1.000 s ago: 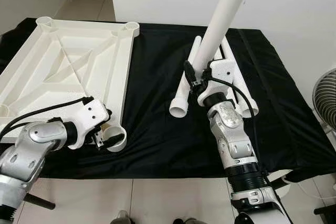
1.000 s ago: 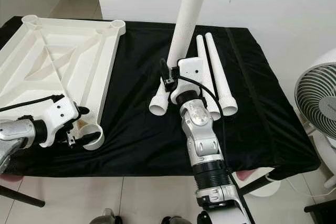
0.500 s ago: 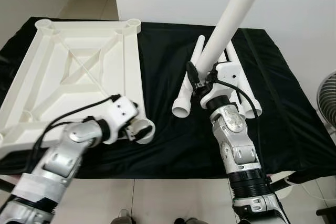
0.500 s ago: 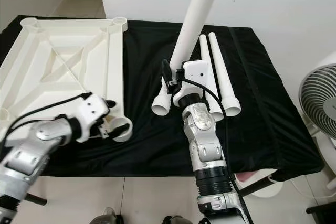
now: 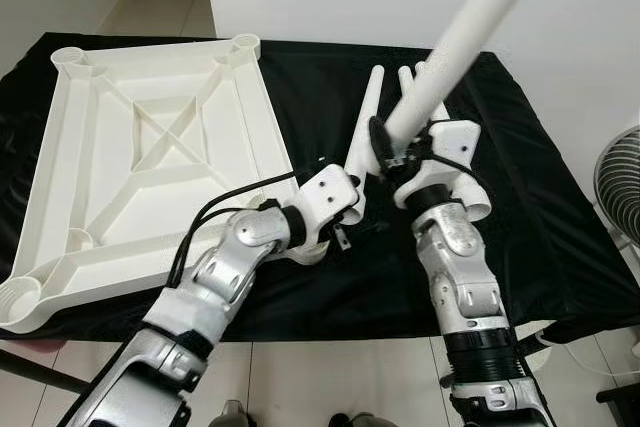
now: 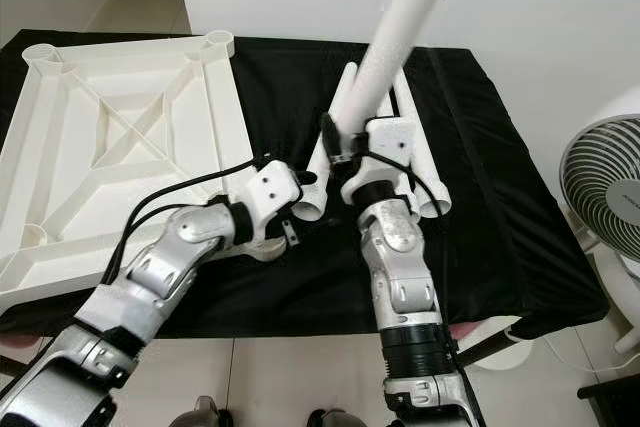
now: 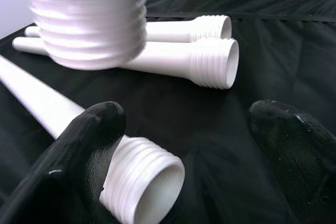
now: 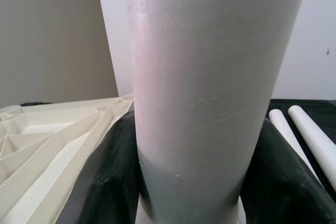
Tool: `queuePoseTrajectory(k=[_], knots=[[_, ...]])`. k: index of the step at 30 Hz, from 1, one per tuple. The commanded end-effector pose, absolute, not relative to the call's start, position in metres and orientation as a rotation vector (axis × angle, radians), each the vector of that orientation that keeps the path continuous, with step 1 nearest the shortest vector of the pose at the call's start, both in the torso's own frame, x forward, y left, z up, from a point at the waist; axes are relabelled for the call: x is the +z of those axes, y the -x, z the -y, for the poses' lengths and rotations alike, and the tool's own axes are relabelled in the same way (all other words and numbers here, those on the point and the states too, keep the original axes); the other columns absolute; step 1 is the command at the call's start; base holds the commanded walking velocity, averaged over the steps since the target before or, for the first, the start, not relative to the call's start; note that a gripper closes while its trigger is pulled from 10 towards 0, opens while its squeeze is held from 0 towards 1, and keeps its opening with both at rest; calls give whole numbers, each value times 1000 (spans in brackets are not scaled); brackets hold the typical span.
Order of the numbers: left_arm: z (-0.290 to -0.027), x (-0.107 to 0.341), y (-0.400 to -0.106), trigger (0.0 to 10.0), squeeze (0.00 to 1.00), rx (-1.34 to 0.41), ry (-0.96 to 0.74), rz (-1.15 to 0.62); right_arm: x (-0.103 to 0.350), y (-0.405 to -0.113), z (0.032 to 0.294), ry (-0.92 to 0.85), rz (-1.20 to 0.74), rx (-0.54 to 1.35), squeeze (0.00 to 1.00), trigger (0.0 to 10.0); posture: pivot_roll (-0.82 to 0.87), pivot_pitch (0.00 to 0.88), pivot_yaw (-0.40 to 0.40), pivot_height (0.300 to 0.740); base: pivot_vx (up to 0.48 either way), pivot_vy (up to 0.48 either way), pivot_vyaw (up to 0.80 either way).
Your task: Building children table
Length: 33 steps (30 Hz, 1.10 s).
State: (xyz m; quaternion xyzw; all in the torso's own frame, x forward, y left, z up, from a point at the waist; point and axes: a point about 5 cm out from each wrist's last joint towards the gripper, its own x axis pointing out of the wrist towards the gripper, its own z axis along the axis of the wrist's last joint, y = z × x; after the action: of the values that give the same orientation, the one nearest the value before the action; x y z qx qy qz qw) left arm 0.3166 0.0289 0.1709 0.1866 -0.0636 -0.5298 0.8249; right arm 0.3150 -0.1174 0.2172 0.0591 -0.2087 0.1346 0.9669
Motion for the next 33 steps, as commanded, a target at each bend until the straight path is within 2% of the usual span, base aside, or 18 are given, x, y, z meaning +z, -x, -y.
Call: queuePoseTrajectory(k=[1, 4, 6, 8, 9, 10, 12, 16, 24, 33], knots=[[-31, 173, -323, 10000, 0, -1019, -396, 160, 222, -312, 116, -125, 449, 287, 0, 10000, 85, 95, -37, 740, 0, 0, 0], [-36, 181, -328, 10000, 0, -991, -377, 187, 223, -311, 116, -128, 457, 297, 0, 10000, 82, 93, -31, 740, 0, 0, 0], [-45, 192, -330, 10000, 0, -978, -330, 204, 223, -308, 116, -130, 462, 304, 0, 10000, 82, 93, -31, 740, 0, 0, 0], [-66, 208, -328, 10000, 0, -997, -271, 229, 221, -305, 118, -126, 461, 313, 0, 10000, 101, 88, -32, 740, 0, 0, 0], [-66, 208, -328, 10000, 0, -997, -271, 229, 221, -305, 118, -126, 461, 313, 0, 10000, 101, 88, -32, 740, 0, 0, 0], [-77, 210, -323, 10000, 0, -1017, -266, 227, 219, -303, 120, -121, 456, 313, 0, 10000, 113, 85, -33, 740, 0, 0, 0], [-77, 210, -323, 10000, 0, -1017, -266, 227, 219, -303, 120, -121, 456, 313, 0, 10000, 113, 85, -33, 740, 0, 0, 0], [-105, 201, -301, 10000, 0, -1120, -258, 138, 210, -298, 129, -94, 427, 304, 0, 10000, 130, 84, -41, 740, 0, 0, 0], [-120, 178, -268, 10000, 0, -1269, -302, 4, 197, -293, 153, -55, 384, 187, 0, 10000, 139, 80, -51, 740, 0, 0, 0], [-130, 159, -261, 10000, 0, -1256, -394, -120, 198, -293, 154, -46, 386, 189, 0, 10000, 137, 77, -50, 740, 0, 0, 0]])
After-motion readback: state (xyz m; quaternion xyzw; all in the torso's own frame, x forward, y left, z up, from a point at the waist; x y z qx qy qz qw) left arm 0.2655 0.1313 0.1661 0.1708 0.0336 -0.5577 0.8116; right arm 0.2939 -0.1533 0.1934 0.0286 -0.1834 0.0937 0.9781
